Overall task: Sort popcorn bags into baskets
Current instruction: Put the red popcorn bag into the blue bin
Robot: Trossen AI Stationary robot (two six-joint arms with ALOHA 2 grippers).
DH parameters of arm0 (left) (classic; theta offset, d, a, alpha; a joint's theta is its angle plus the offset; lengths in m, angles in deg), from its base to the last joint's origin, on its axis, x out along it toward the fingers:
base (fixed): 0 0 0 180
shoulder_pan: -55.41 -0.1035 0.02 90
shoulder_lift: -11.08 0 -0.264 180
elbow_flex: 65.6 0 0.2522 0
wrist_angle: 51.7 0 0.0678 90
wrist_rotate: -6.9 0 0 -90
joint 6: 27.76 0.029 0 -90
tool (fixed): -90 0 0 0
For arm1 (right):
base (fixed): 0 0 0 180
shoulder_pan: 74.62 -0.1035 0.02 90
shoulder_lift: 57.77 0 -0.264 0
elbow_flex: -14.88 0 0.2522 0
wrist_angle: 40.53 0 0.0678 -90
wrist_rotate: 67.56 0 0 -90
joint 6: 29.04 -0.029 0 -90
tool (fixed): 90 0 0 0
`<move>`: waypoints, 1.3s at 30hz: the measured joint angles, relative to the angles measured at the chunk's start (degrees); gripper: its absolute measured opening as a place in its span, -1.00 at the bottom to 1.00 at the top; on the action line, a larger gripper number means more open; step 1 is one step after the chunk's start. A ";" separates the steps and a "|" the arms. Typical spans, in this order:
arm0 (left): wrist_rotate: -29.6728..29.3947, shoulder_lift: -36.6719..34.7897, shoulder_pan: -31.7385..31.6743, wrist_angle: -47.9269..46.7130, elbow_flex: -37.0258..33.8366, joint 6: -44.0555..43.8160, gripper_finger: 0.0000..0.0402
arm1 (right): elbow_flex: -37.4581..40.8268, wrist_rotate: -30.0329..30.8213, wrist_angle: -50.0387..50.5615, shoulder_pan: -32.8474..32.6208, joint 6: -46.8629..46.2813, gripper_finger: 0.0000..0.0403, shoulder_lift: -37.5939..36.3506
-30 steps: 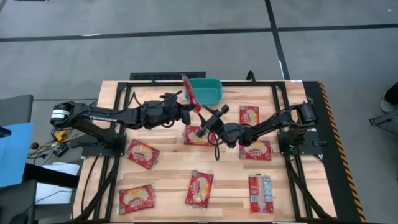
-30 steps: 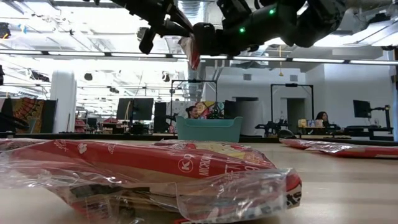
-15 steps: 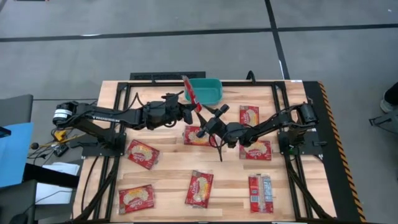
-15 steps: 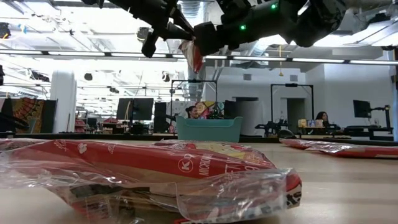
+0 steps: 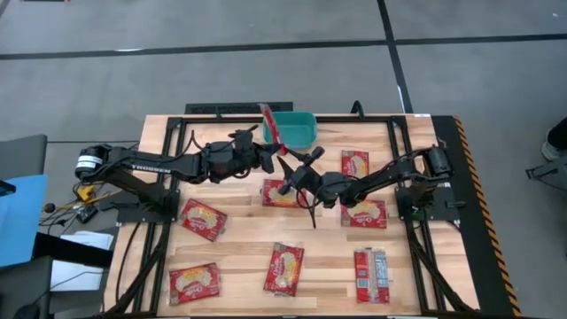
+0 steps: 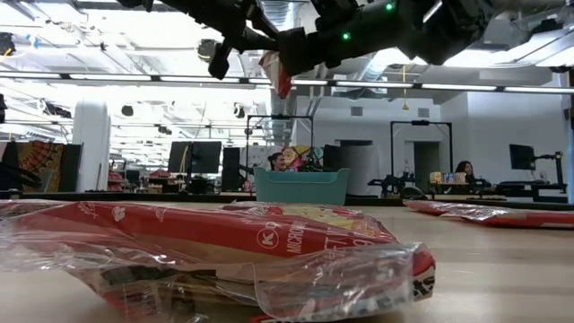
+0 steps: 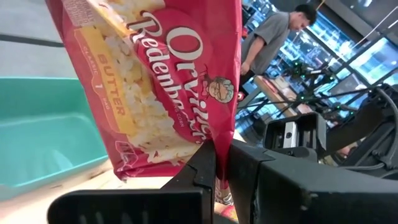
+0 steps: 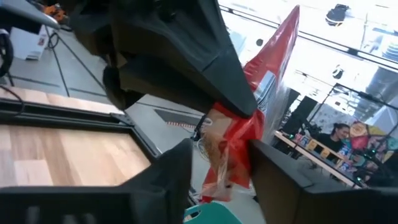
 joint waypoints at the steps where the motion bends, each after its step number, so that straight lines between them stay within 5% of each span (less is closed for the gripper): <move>1: 0.14 -0.01 0.02 -0.05 0.00 -0.01 -0.96 | -0.23 0.33 0.11 0.00 0.00 -0.26 0.00; 7: 1.05 -0.08 0.02 -0.33 0.01 -0.33 -0.95 | -1.16 3.22 1.68 -0.07 1.18 -0.91 0.02; 20: 1.95 -4.70 -0.56 -9.46 0.00 10.05 -0.45 | -1.22 4.20 24.54 -0.03 -5.61 -0.98 -6.65; 31: 3.48 -12.98 -0.62 -22.54 0.11 37.03 0.06 | -1.13 -12.77 53.07 4.63 -15.04 -0.98 -20.43; 39: 13.42 -13.59 -4.39 -32.65 0.11 46.30 0.21 | -1.13 -35.19 62.46 11.39 -13.64 -0.98 -29.33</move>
